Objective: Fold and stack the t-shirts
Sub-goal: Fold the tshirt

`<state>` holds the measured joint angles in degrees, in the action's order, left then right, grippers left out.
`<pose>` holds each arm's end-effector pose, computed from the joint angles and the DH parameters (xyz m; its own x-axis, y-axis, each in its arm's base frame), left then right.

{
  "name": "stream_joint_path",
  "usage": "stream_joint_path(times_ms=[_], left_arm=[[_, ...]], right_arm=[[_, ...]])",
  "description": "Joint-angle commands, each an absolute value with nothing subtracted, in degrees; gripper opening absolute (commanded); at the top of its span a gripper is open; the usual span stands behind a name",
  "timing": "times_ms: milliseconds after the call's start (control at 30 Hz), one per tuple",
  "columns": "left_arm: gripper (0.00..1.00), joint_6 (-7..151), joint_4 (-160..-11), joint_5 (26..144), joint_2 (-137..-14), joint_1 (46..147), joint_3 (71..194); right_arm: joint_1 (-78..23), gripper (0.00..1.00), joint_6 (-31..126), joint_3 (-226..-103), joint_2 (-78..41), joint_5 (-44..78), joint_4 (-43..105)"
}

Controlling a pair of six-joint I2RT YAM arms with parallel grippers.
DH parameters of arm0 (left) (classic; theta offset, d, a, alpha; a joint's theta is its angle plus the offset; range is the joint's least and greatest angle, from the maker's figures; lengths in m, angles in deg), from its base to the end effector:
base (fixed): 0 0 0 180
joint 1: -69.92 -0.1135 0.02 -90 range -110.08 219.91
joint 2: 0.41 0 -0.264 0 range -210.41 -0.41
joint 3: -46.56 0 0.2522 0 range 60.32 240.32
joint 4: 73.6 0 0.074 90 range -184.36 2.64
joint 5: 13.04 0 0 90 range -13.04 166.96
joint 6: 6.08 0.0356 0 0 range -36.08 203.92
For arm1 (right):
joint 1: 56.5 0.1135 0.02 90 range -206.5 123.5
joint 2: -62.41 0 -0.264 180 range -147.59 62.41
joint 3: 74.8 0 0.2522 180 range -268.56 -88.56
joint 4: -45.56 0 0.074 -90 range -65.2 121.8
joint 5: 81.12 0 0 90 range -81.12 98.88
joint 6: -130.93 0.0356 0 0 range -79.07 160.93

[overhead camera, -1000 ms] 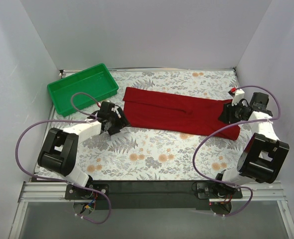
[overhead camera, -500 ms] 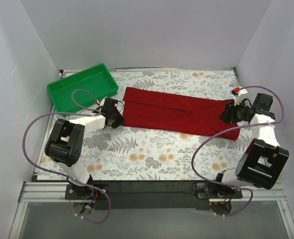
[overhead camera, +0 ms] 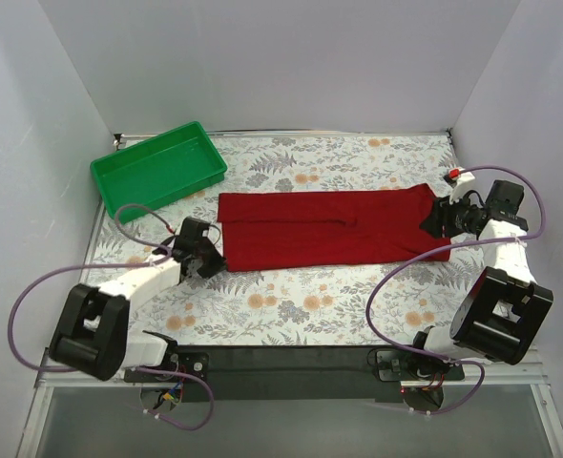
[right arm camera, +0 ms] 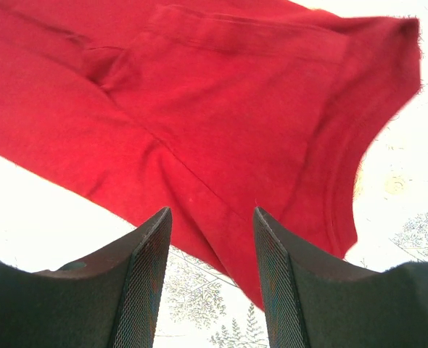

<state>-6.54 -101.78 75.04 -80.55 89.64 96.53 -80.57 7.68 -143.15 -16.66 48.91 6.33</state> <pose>0.2360 -0.0833 0.1536 -0.3142 -0.9490 -0.0243 -0.8039 0.2796 -0.5249 0.2676 -0.0945 0.2483 -0.5485 -0.2148 -0.8081 -0.4381 0.8970 0.0589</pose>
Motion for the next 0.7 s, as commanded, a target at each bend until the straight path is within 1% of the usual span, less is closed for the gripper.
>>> stream_joint_path(times_ms=[0,33,133,200,267,300,333,400,433,467,500,567,667], left_arm=[[0.0,-12.0,-107.0,81.0,-71.5,90.0,91.0],[0.0,-14.6,-107.5,84.4,-69.9,90.1,87.8],[0.0,-18.9,-109.0,87.5,-62.7,92.3,82.3],[0.0,-22.4,-111.1,86.4,-56.3,95.5,81.3],[0.06,-23.8,-114.4,84.2,-52.0,98.6,81.5],[0.12,-24.0,-114.8,84.2,-48.2,99.4,81.6],[0.28,-23.9,-115.4,84.4,-46.7,100.1,81.9],[0.48,-23.0,-117.0,84.5,-42.7,100.6,83.1],[0.54,-22.3,-117.8,84.5,-41.6,100.7,83.7],[0.63,-21.7,-118.6,84.4,-40.5,100.7,85.4],[0.64,-19.9,-120.0,84.2,-38.5,100.7,86.4],[0.69,-17.3,-120.8,83.0,-36.5,100.8,88.6],[0.72,-7.9,-120.0,80.0,-35.1,100.7,93.1]], right_arm=[[-81.1,0.48,6.7,-144.5,-16.4,49.0,7.1],[-81.1,0.47,6.7,-144.8,-16.6,49.0,7.1],[-81.1,0.47,6.9,-145.7,-17.7,48.5,7.0],[-81.1,0.48,7.0,-146.1,-18.4,48.1,6.8],[-81.1,0.48,7.4,-146.3,-19.2,47.5,6.7],[-81.1,0.48,7.5,-146.4,-19.6,47.1,6.8],[-81.2,0.48,7.7,-146.5,-19.9,46.8,6.8],[-81.2,0.49,8.1,-146.8,-21.2,45.4,6.7],[-81.3,0.5,8.2,-147.1,-21.5,45.0,6.7],[-81.4,0.51,8.5,-147.3,-22.2,44.0,6.7],[-81.4,0.55,8.8,-147.6,-22.6,43.3,6.6],[-81.5,0.56,9.1,-148.1,-23.5,41.9,6.7],[-81.6,0.57,9.4,-148.9,-25.1,37.7,6.7]])
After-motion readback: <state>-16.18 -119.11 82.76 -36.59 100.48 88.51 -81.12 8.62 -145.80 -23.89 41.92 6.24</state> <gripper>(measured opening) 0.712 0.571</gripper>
